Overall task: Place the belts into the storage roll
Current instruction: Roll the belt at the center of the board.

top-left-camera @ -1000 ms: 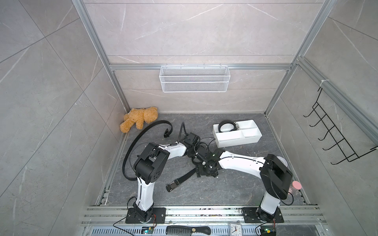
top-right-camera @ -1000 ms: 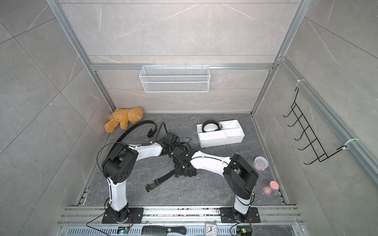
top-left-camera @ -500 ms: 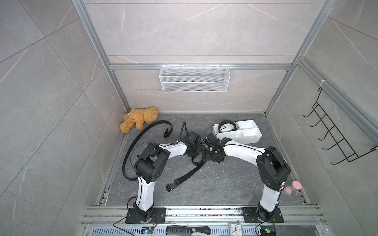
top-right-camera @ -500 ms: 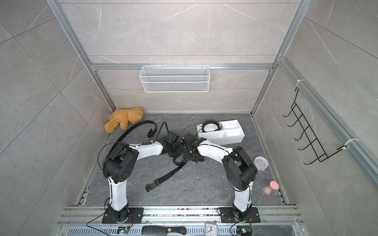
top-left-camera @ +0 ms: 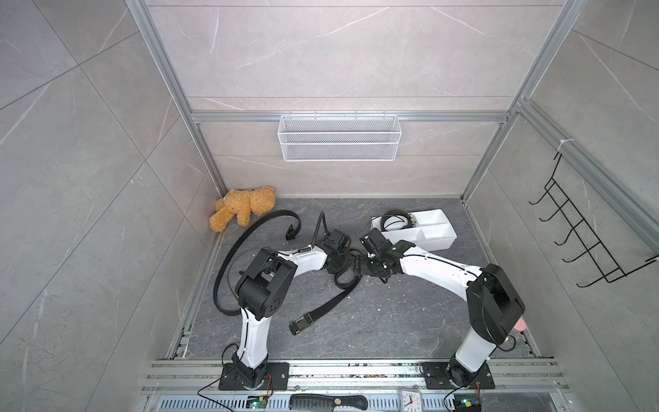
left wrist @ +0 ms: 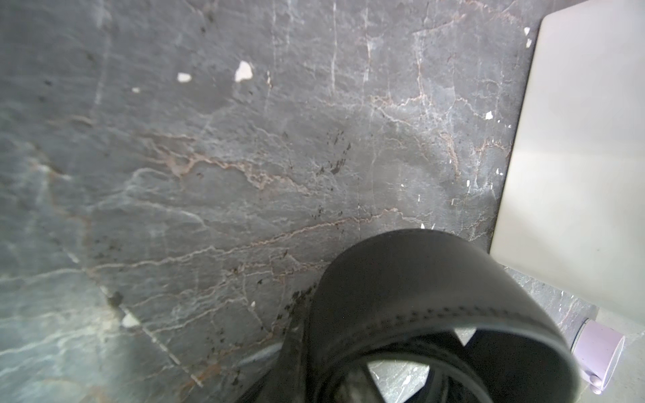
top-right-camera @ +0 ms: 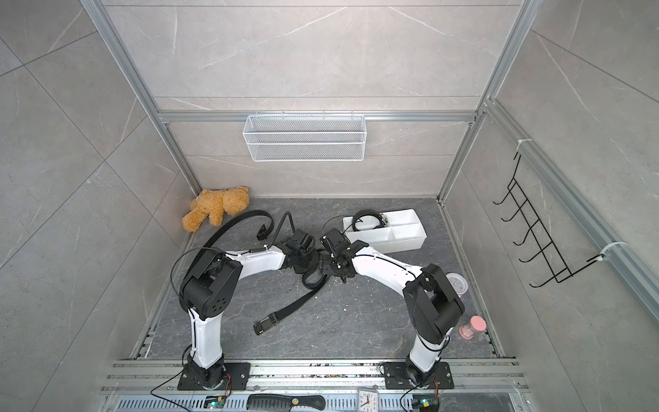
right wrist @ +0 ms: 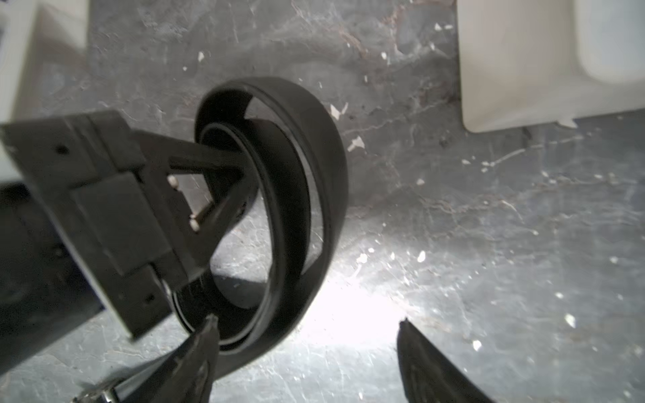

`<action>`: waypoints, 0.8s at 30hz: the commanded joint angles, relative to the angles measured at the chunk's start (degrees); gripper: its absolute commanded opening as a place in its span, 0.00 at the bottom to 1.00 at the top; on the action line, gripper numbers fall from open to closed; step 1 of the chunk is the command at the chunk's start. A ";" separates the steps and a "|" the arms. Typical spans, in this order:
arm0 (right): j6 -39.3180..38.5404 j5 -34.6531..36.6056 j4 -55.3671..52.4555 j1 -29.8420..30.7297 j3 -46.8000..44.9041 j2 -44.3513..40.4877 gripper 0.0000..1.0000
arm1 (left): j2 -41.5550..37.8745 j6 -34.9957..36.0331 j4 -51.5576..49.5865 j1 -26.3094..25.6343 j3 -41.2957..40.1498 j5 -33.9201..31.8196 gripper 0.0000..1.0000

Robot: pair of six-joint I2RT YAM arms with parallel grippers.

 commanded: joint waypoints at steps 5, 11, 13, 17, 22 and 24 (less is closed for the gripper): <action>3.09 -2.73 4.34 0.09 0.10 8.01 0.77 | 6.18 -1.25 -17.99 -2.50 -5.28 3.37 0.00; 5.30 -2.12 6.11 0.09 -0.77 10.72 0.58 | 5.81 -1.15 -18.32 -2.50 -5.62 3.35 0.00; 6.28 -2.09 6.29 0.09 -1.77 10.85 0.51 | 5.39 -1.23 -18.15 -2.50 -5.89 3.35 0.00; 8.01 -1.76 6.12 0.09 -3.69 10.50 0.34 | 4.27 -0.94 -18.43 -2.59 -5.93 3.25 0.00; 9.06 -0.71 2.25 0.11 -2.35 10.72 0.02 | 3.13 0.21 -19.51 -2.67 -5.94 2.91 0.00; 9.07 -0.77 0.09 0.10 -1.15 11.12 0.00 | 2.18 0.66 -19.97 -2.67 -6.39 2.60 0.03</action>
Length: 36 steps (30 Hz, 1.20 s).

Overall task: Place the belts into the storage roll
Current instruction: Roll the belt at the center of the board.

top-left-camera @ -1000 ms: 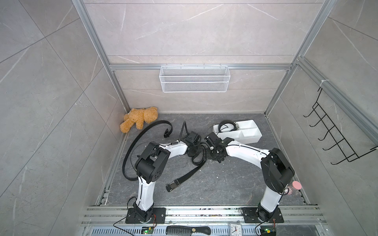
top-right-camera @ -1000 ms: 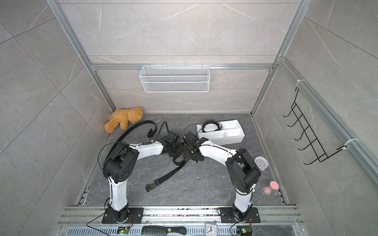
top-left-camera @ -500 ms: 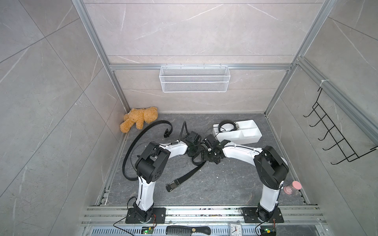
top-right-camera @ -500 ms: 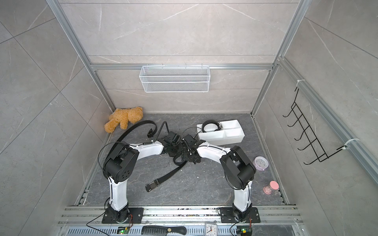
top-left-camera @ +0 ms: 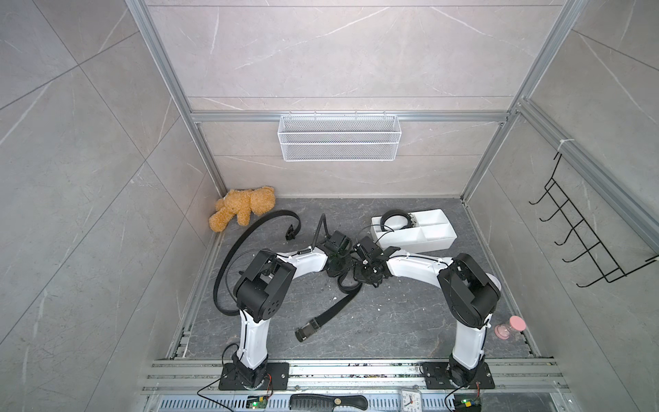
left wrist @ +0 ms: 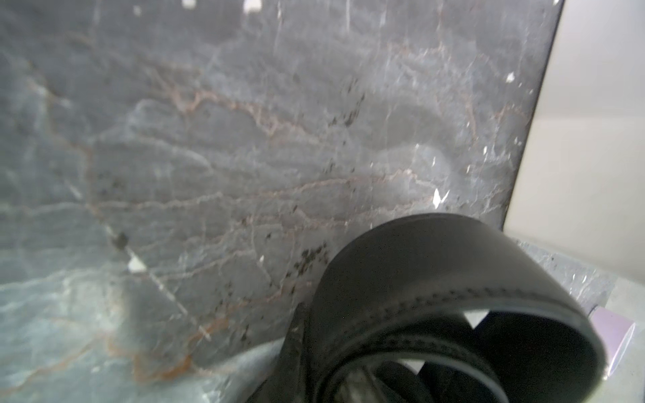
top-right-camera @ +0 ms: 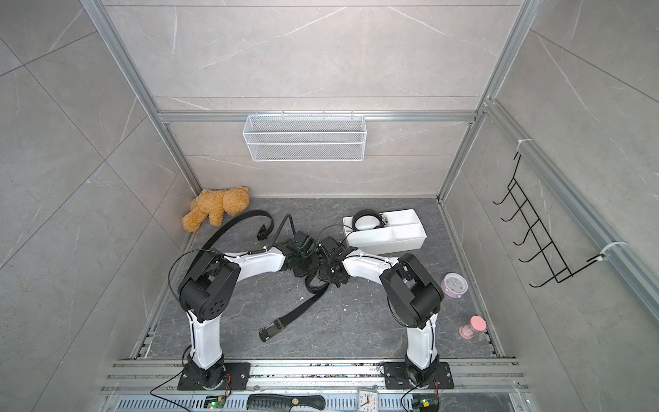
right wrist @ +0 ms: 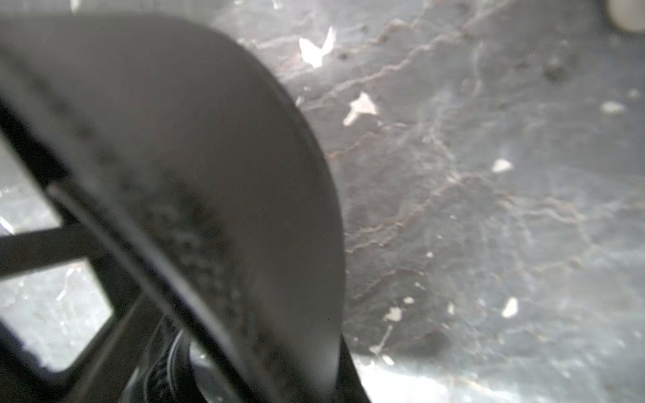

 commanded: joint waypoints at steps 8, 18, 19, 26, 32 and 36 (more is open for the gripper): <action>0.96 0.10 -9.49 -0.05 -1.28 0.44 0.00 | -7.47 4.70 -19.67 -1.24 -5.51 -3.45 0.69; 2.61 -0.63 -10.38 -0.07 -1.26 2.47 0.00 | -26.45 12.07 -24.67 -0.31 -9.07 -10.14 0.98; 2.56 -0.44 -10.89 -0.07 -1.09 2.53 0.00 | -28.24 13.70 -24.50 -0.82 -9.64 -10.14 0.98; 0.53 0.53 -16.52 -0.06 3.04 3.64 0.00 | -30.73 25.07 -24.01 -13.48 -13.80 -3.84 0.96; 0.10 0.90 -17.95 0.02 3.86 4.42 0.00 | -28.06 25.97 -19.49 -19.49 -19.42 -5.74 0.97; 1.05 0.41 -17.09 0.02 2.63 4.42 0.00 | -23.63 26.84 -18.70 -21.56 -19.10 -9.89 0.98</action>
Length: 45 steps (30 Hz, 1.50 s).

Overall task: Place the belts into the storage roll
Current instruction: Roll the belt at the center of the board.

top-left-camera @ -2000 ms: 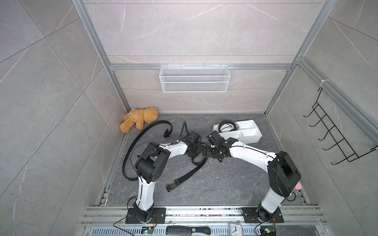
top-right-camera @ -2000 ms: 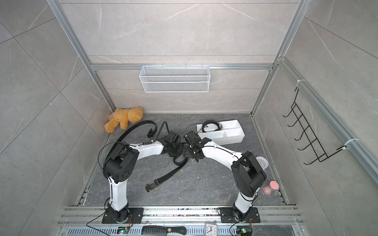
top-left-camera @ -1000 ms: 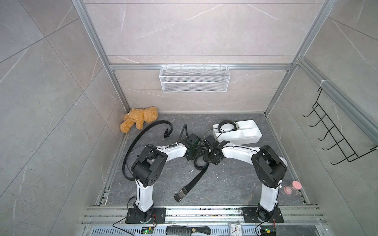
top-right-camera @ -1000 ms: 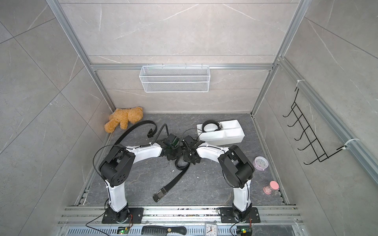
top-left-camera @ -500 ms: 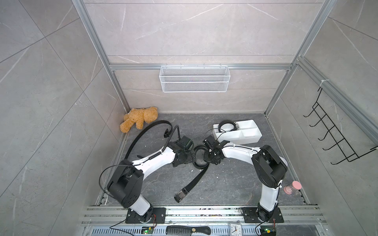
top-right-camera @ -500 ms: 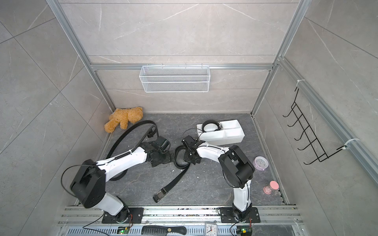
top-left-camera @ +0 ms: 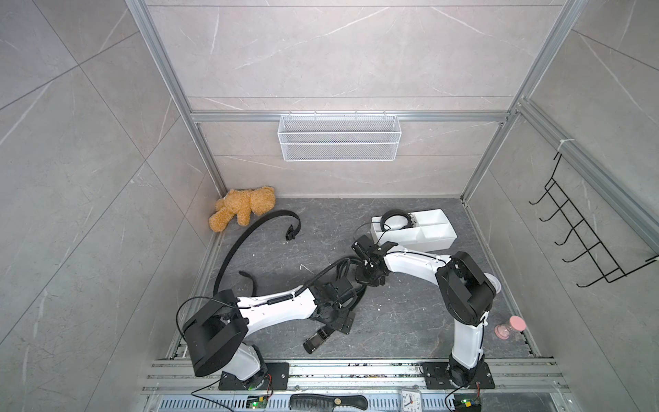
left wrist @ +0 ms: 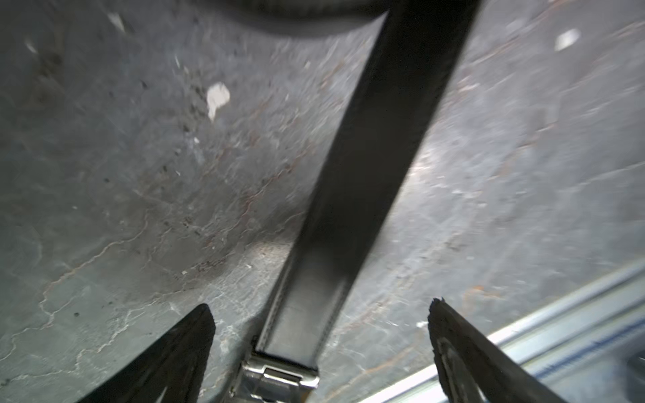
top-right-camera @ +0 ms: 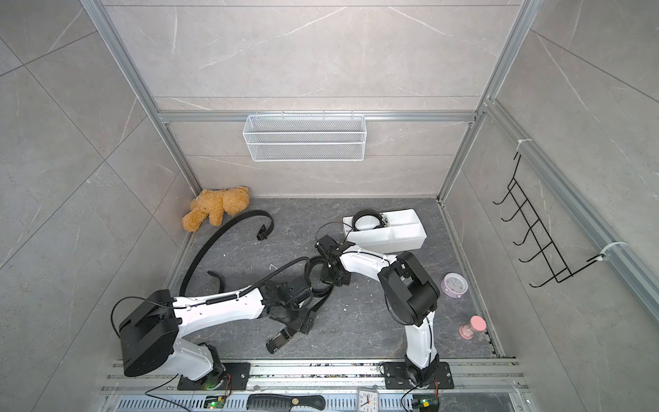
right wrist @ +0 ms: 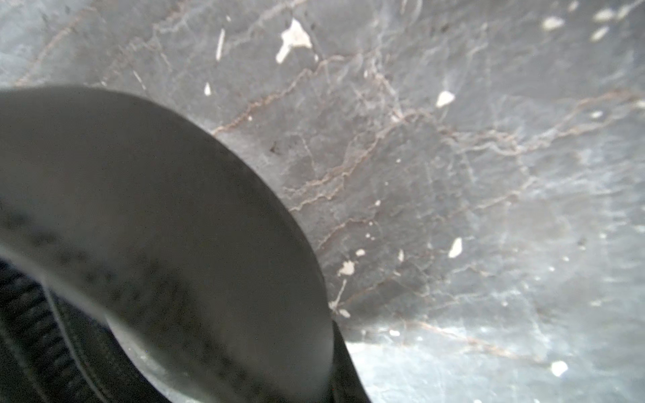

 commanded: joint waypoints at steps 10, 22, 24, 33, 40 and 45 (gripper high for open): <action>-0.49 0.44 -5.63 0.70 -3.31 2.27 0.00 | 12.96 4.69 -1.43 -4.76 3.17 -7.51 0.52; -7.32 1.49 -10.01 0.66 -6.02 2.16 0.02 | 14.44 6.40 -16.34 -3.11 9.52 -9.30 0.39; -8.15 2.23 -10.64 0.64 -6.79 1.82 0.02 | 13.51 7.83 -16.58 -2.40 9.79 -8.46 0.42; -8.72 2.01 -9.90 0.54 -9.92 -0.30 0.02 | 10.34 14.06 -15.57 -1.21 11.19 -3.90 0.56; -9.40 2.01 -10.25 0.54 -10.63 -1.04 0.03 | 8.35 13.83 -16.82 -0.04 12.43 -10.04 0.47; -9.49 1.88 -9.77 0.55 -11.20 -1.61 0.05 | 5.63 15.12 -14.96 0.77 11.81 -11.30 0.45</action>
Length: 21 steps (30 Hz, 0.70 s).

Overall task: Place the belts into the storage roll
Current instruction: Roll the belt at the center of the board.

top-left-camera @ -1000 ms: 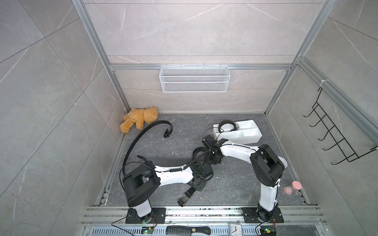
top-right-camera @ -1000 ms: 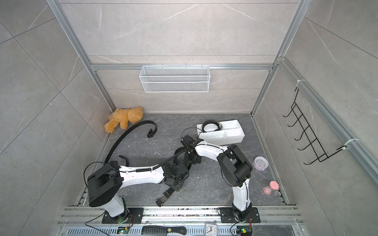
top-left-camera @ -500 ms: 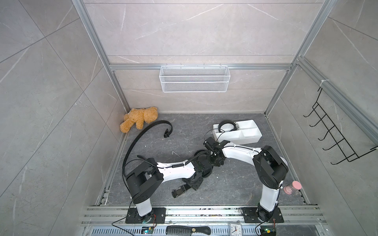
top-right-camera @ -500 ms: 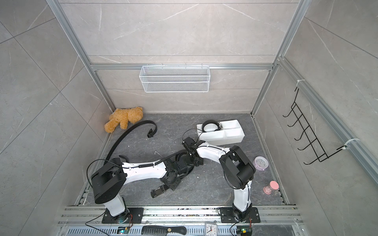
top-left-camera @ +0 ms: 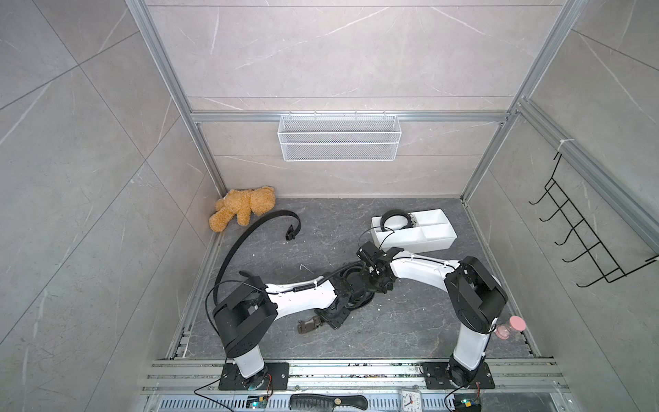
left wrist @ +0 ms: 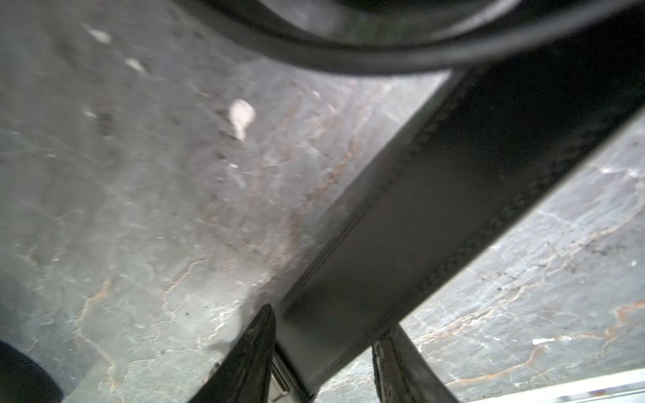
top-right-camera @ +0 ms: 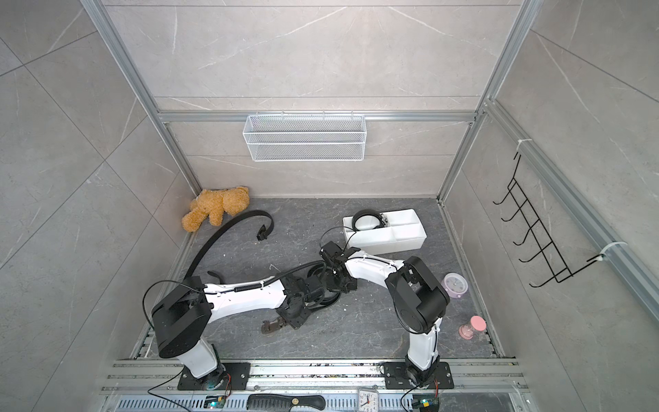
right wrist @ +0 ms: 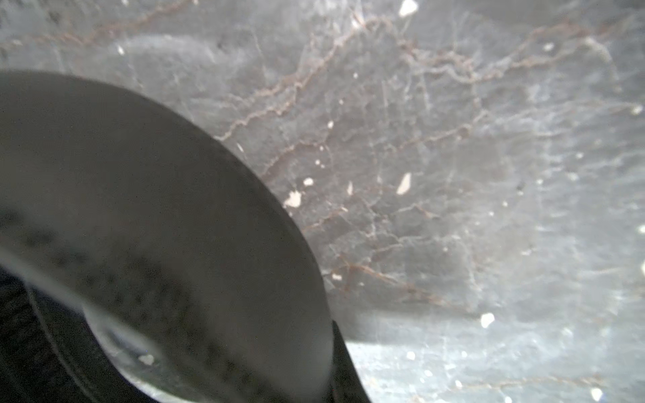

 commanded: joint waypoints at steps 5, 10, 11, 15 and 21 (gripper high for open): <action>-1.40 0.34 -7.85 0.18 -4.09 3.36 0.05 | -6.74 1.86 4.89 1.36 -2.81 -0.59 0.40; -1.58 -0.31 -7.36 0.18 -4.19 3.81 0.05 | -6.90 0.32 9.01 3.65 -7.15 3.84 0.41; -1.71 -0.52 -7.33 0.18 -4.26 3.95 0.05 | -6.63 0.10 9.14 3.66 -7.58 4.13 0.42; -1.80 -0.52 -7.48 0.18 -3.88 3.76 0.05 | -6.35 -2.59 9.67 3.73 -8.86 4.31 0.42; -1.62 -1.35 -7.04 0.18 -3.55 4.11 0.05 | -10.69 -5.58 13.45 -0.06 -10.12 2.40 0.81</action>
